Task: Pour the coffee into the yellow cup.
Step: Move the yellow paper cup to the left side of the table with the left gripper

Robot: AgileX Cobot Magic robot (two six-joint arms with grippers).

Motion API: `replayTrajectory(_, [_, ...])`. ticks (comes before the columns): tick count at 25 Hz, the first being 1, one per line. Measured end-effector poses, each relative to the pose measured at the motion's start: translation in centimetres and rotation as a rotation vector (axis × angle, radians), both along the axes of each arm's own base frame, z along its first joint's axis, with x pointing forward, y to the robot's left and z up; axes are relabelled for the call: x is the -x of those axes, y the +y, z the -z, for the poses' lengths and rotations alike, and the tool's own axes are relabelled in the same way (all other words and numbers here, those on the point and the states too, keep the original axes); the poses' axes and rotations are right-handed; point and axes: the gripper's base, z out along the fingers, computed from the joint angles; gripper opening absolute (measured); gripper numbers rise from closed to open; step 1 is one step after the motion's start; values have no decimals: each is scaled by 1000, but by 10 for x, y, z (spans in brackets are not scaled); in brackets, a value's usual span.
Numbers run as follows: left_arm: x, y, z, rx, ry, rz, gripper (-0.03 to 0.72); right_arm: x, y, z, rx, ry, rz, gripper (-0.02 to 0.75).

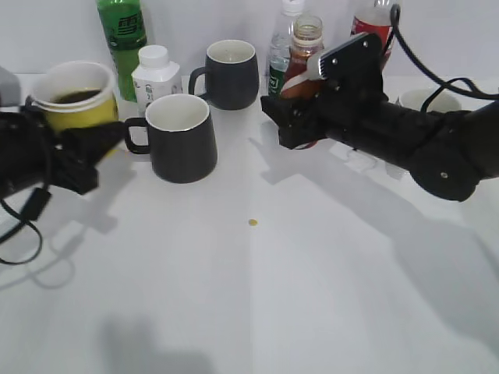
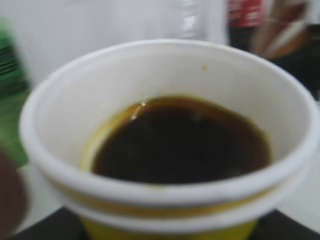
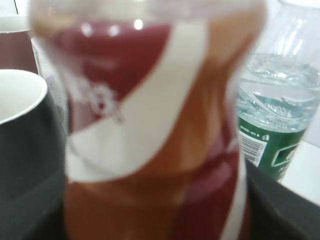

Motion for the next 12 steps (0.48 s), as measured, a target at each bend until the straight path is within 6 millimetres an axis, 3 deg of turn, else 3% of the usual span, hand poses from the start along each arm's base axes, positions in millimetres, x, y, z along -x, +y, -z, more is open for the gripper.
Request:
replayTrajectory(7, [-11, 38, 3, -12, 30, -163, 382, -1, 0, 5, -16, 8, 13, 502])
replayTrajectory(12, [-15, 51, 8, -8, 44, -212, 382, -4, 1, 5, -24, 0, 13, 502])
